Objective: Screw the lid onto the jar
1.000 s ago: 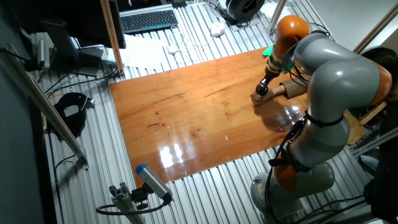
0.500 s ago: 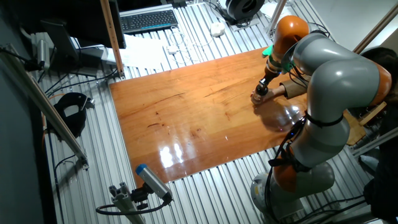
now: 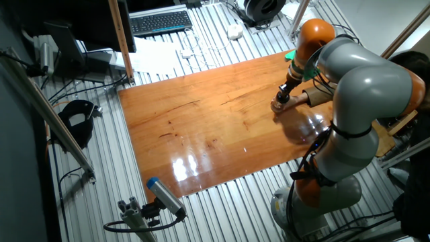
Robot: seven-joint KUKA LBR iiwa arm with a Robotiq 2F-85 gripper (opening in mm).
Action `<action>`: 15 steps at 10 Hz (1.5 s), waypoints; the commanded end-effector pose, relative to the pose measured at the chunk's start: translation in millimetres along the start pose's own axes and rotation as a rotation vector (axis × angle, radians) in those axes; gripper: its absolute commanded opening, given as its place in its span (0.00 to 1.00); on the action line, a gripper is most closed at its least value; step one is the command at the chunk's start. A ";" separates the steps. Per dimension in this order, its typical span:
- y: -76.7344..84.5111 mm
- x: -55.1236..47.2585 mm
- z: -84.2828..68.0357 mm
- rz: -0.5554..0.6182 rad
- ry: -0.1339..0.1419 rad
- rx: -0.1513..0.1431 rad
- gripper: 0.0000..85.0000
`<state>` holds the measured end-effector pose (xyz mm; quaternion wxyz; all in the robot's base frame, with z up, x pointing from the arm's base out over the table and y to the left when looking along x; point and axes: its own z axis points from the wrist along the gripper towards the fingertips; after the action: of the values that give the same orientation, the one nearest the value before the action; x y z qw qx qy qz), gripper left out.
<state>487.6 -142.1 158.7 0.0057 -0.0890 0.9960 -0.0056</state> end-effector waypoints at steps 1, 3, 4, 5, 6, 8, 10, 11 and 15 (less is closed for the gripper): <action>-0.4 -0.3 -0.7 0.104 -0.004 -0.002 0.00; -0.8 0.1 0.0 0.128 -0.012 0.010 0.00; -0.5 -0.1 0.7 0.105 -0.010 0.020 0.00; 0.1 -0.9 1.7 0.039 -0.004 0.025 0.00; 2.1 -1.5 2.8 -0.042 0.000 0.033 0.00; 3.7 -2.0 3.4 -0.175 0.003 0.052 0.00; 4.2 -3.0 3.9 -0.248 0.002 0.064 0.00; 4.3 -3.3 4.2 -0.272 0.000 0.096 0.00; 4.1 -3.8 4.0 -0.241 0.006 0.078 0.00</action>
<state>490.5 -137.3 154.4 0.0051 -0.2042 0.9779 -0.0448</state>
